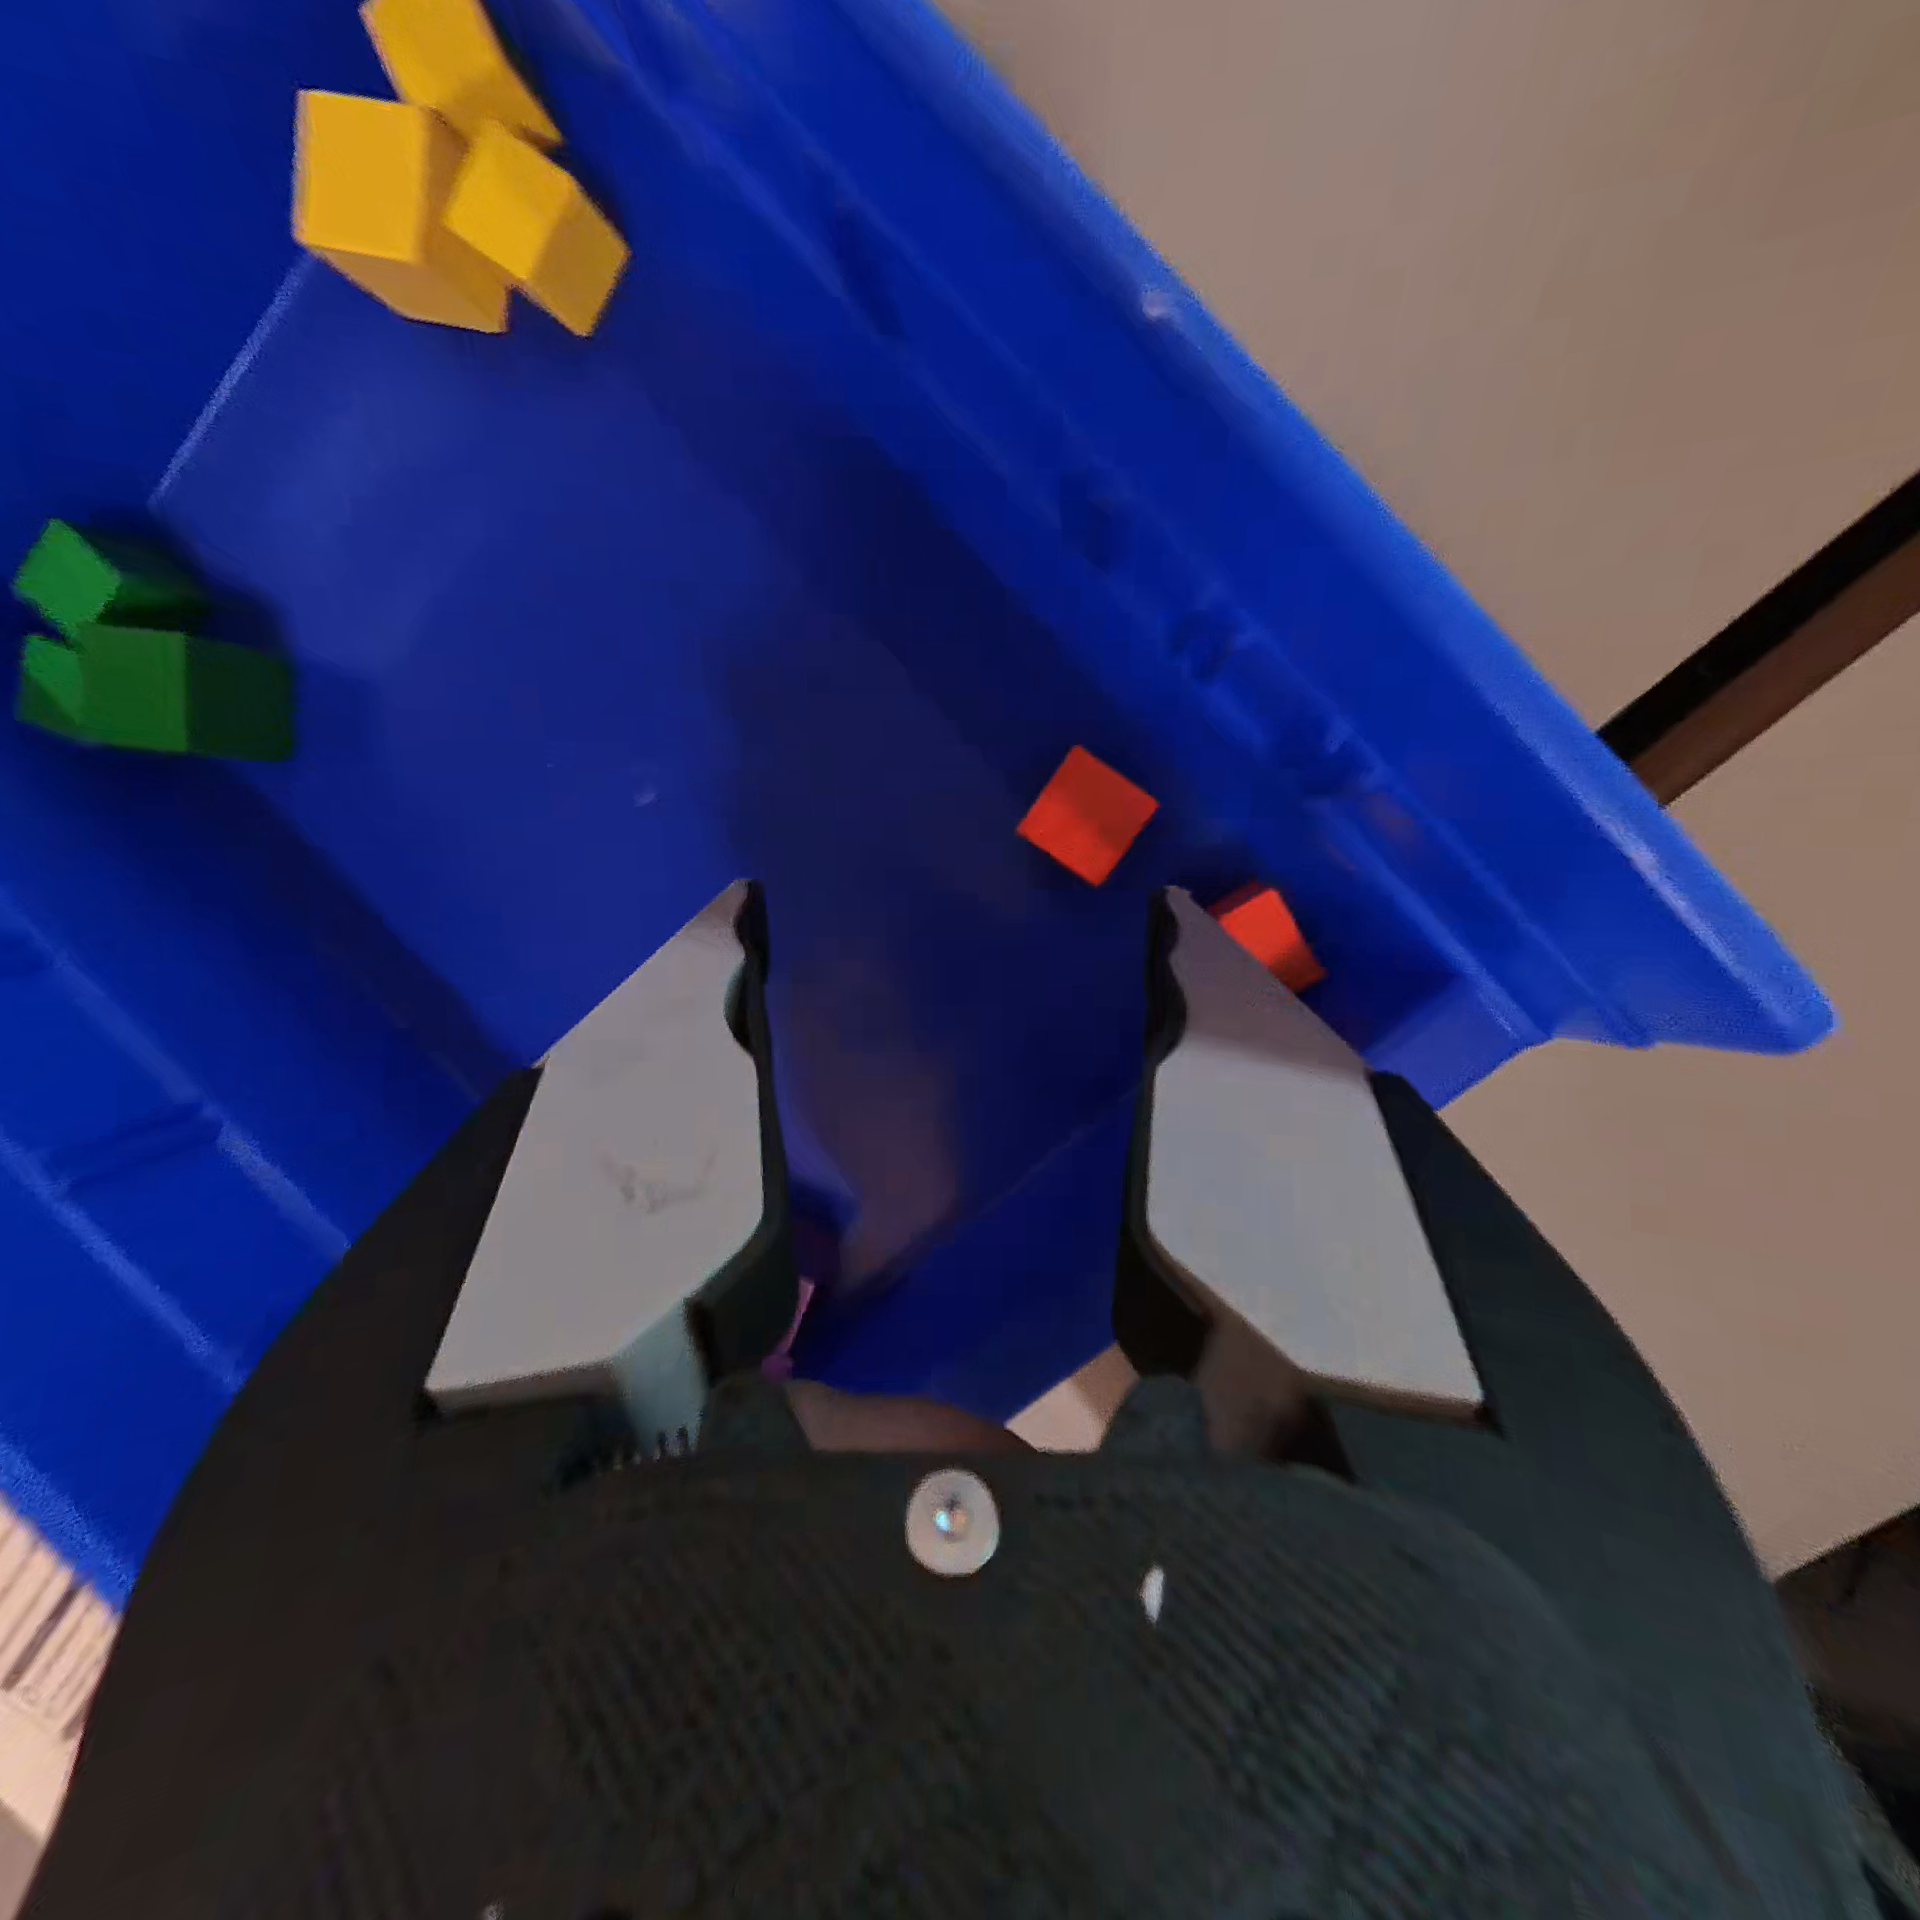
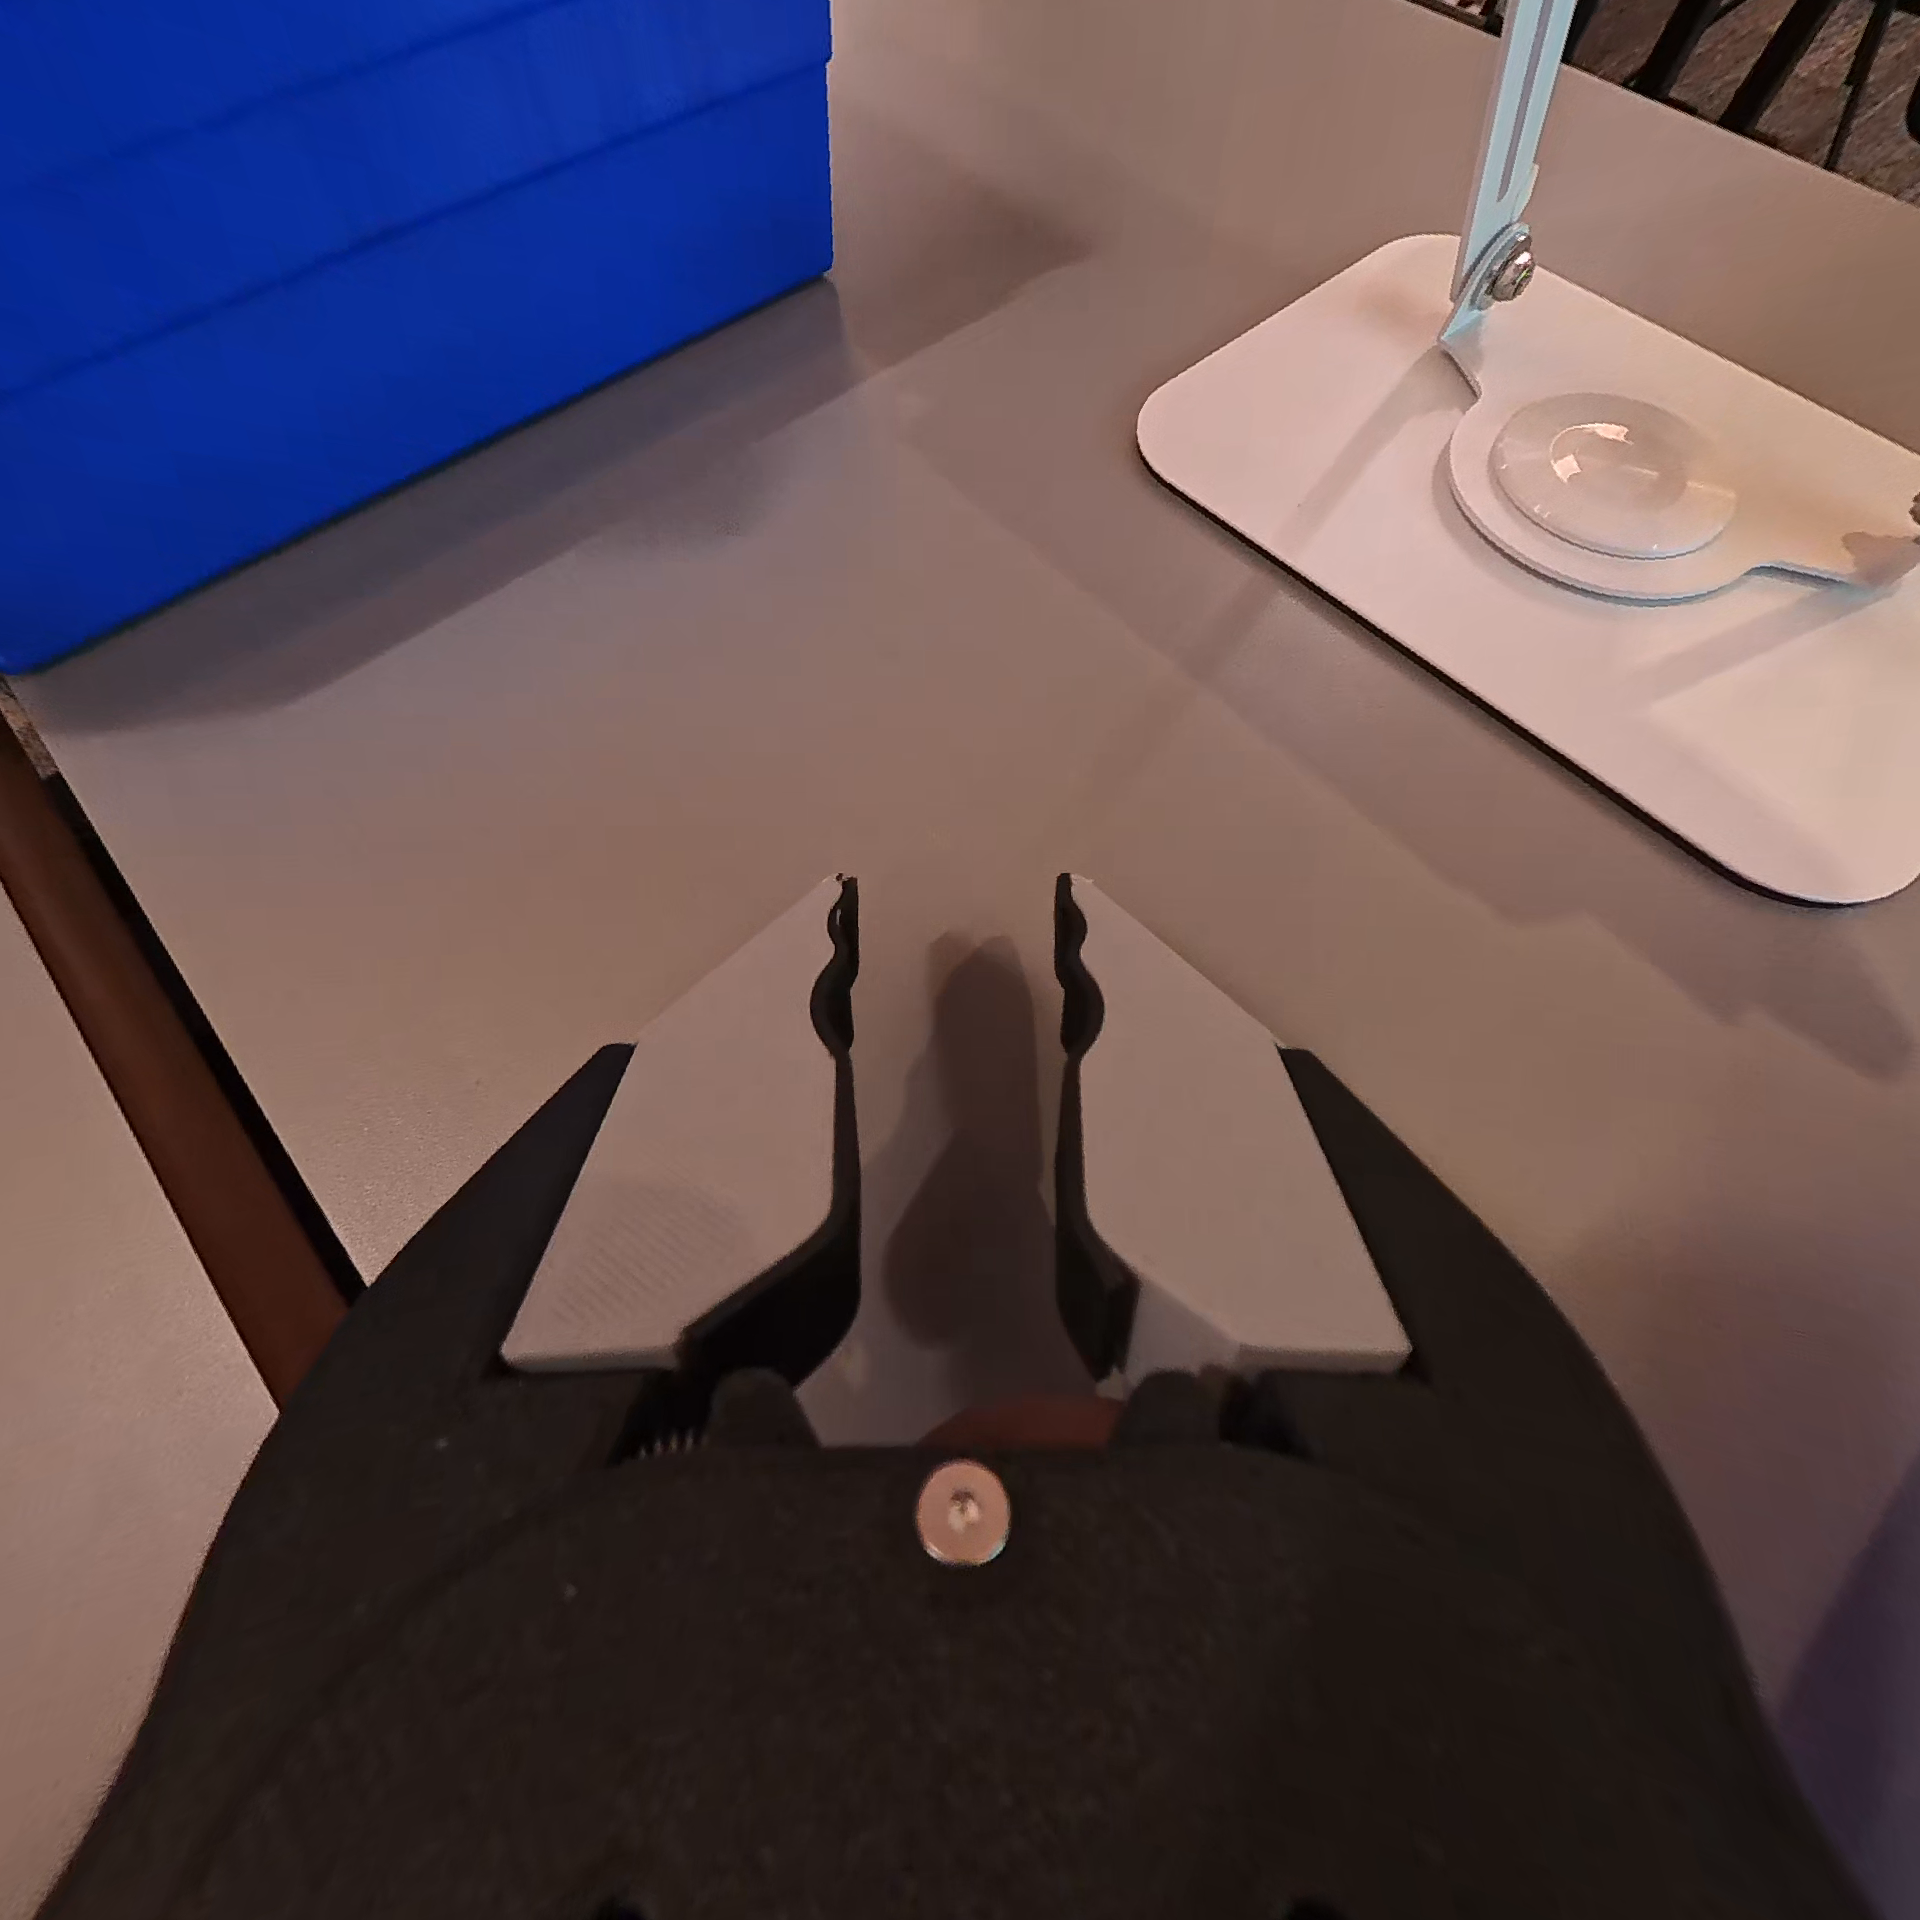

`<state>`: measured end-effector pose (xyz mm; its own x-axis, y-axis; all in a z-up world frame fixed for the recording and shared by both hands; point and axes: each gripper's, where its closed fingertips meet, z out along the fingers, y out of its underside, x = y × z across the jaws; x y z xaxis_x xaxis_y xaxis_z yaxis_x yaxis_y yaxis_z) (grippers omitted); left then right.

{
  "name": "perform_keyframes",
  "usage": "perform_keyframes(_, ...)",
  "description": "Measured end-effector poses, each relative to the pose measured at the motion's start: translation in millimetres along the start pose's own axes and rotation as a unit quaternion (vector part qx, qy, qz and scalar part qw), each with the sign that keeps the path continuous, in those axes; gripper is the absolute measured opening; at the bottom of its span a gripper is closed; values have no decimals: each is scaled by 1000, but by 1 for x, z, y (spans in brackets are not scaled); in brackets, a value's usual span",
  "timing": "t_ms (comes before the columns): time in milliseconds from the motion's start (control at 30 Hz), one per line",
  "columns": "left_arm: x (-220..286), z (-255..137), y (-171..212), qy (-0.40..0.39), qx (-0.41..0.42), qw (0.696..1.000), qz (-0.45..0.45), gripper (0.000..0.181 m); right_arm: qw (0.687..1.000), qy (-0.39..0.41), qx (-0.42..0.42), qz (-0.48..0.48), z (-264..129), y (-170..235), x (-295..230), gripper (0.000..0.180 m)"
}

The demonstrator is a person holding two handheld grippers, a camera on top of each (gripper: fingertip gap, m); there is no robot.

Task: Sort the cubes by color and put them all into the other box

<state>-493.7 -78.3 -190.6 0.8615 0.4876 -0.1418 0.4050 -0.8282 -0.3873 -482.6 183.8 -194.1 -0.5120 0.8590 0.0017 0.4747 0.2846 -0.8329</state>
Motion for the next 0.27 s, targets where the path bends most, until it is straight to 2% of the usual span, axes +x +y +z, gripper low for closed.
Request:
perform_keyframes(100,11,9,-7,26,-9,1000,3,70,1000,1,-1,-2,0,0,0,34)
perform_keyframes(267,0,23,2,-10,-67,997,26,64,1000,-2,0,-3,0,0,-1,34)
